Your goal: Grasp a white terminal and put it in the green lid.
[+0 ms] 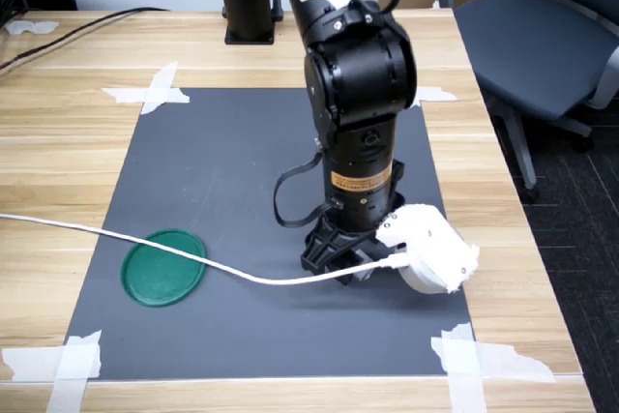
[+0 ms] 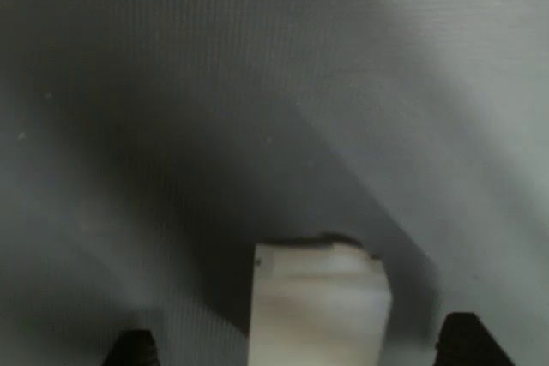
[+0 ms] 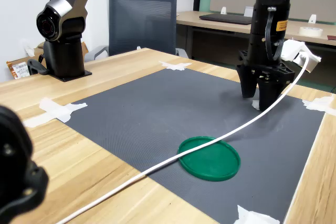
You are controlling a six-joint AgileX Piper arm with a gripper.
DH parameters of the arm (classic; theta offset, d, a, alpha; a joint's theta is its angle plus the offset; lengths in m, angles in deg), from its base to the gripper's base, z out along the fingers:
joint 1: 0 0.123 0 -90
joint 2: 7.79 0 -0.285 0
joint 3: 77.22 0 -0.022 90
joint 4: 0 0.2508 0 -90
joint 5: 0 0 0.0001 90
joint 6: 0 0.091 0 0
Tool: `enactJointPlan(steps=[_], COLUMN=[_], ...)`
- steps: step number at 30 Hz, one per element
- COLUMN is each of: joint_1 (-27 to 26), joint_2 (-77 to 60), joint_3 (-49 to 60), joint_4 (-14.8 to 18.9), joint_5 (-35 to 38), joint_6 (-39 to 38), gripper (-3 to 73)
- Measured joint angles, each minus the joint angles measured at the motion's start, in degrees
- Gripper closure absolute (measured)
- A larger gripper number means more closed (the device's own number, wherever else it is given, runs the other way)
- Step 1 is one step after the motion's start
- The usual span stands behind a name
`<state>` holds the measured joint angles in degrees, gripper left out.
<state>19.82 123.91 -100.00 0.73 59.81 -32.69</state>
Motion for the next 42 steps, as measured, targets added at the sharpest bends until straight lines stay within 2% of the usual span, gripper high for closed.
enactJointPlan(steps=[3,5,8,12,24,33,42], joint_1=[0.00,0.00,0.00,0.00,-1.75,-10.68,-20.55], joint_2=[0.23,0.56,0.78,0.78,-3.62,-15.25,-20.46], joint_3=[-0.05,-0.06,-0.06,-0.06,-0.06,-0.06,0.17], joint_4=[0.06,0.06,0.26,0.32,1.19,8.00,8.28], joint_5=[-0.18,-0.44,-0.70,-1.72,-2.36,-1.00,1.76], joint_6=[-0.05,-0.07,-0.11,0.22,0.53,-4.95,-8.98], gripper=[10.5,14.8,24.7,43.9,44.3,44.3,44.3])
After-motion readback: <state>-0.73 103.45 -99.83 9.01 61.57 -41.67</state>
